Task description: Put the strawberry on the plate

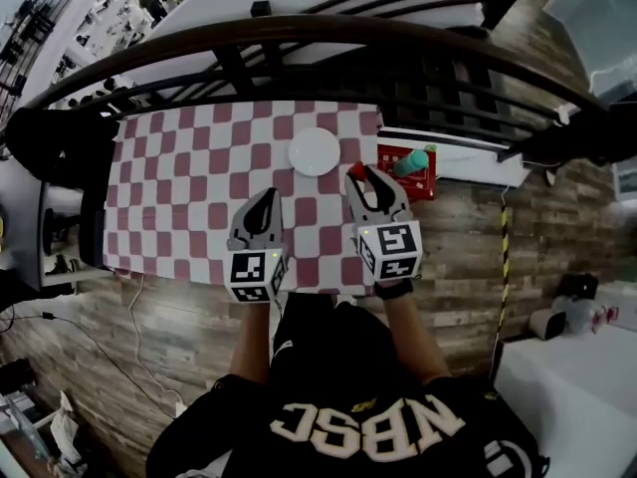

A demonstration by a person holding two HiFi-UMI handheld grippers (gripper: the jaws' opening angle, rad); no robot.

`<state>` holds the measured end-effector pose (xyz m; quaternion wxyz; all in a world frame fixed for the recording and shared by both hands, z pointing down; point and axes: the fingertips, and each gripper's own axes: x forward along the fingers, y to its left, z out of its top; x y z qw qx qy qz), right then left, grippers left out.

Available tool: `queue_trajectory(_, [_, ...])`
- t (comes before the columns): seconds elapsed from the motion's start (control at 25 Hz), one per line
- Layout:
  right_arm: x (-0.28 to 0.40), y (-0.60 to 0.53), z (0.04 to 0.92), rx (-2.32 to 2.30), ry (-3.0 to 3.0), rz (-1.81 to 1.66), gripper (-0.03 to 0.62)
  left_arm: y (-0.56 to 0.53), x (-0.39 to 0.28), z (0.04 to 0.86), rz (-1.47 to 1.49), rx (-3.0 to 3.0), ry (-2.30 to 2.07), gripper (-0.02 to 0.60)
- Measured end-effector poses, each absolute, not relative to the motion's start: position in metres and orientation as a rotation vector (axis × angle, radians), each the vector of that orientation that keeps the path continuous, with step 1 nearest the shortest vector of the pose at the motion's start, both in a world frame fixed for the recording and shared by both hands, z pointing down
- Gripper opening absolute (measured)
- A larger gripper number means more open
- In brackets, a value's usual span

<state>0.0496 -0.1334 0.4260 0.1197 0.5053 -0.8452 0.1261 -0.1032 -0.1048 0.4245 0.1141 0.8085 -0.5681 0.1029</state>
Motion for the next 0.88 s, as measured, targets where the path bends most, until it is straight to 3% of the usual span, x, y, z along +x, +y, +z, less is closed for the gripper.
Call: queue_trajectory(0.88, [-0.007,-0.243,0.597,0.700,-2.207,-0.004,0.138,-0.219,-0.108,0.548,0.580,2.461,-1.206,0.015])
